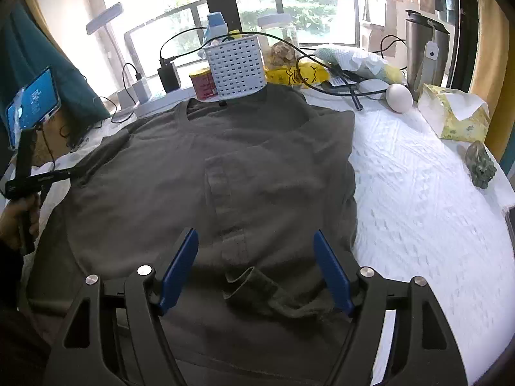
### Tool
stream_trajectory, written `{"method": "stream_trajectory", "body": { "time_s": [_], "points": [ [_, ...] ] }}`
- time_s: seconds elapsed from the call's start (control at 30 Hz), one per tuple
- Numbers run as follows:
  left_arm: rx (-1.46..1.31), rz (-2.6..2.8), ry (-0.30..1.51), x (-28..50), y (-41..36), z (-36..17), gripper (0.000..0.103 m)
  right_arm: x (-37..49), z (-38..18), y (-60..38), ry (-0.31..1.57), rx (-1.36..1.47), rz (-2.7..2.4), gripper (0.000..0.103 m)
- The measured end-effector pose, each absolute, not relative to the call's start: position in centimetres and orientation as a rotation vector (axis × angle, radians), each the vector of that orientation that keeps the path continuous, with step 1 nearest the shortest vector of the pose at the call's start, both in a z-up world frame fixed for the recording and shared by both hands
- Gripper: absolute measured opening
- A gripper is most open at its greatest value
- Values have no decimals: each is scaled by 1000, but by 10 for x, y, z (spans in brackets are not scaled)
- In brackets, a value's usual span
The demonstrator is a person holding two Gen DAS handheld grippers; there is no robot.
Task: Fold small clothes
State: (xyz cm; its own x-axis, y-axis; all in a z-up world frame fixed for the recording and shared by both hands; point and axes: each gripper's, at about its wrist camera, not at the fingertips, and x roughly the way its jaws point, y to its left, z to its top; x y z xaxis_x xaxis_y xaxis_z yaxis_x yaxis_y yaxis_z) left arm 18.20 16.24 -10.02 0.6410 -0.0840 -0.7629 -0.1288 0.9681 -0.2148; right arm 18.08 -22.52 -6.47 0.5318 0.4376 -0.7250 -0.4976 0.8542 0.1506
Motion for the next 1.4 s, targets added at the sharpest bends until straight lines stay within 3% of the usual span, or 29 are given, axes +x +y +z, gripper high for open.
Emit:
{"method": "stream_trajectory", "body": {
  "time_s": [0.27, 0.47, 0.6, 0.67, 0.73, 0.87, 1.07, 1.17, 1.23, 1.3, 1.4],
  "points": [
    [-153, -66, 785, 185, 116, -61, 8, 178, -59, -242, 809, -47, 565, 74],
    [-86, -217, 973, 212, 60, -95, 8, 173, -58, -259, 792, -19, 546, 74],
    [-64, -208, 996, 217, 49, -98, 9, 172, -58, -266, 781, -6, 546, 74],
    [-65, -181, 971, 219, 52, -89, 17, 173, -57, -270, 774, 2, 544, 74],
    [-64, -132, 939, 224, 57, -80, 45, 174, -56, -272, 767, 7, 546, 74],
    [-42, -103, 934, 237, 56, -73, 47, 176, -56, -273, 753, 17, 559, 74],
    [2, -52, 1042, 266, 57, -106, 47, 182, -55, -274, 739, 39, 573, 74],
    [-39, -68, 1034, 270, 65, -114, 38, 185, -55, -273, 738, 43, 582, 74],
    [-35, -73, 1022, 271, 66, -113, 11, 187, -55, -272, 740, 41, 586, 74],
    [-56, -94, 998, 270, 66, -110, 5, 189, -55, -271, 742, 40, 587, 74],
    [-41, -165, 958, 263, 52, -101, 2, 191, -55, -270, 745, 36, 585, 74]
  ]
}}
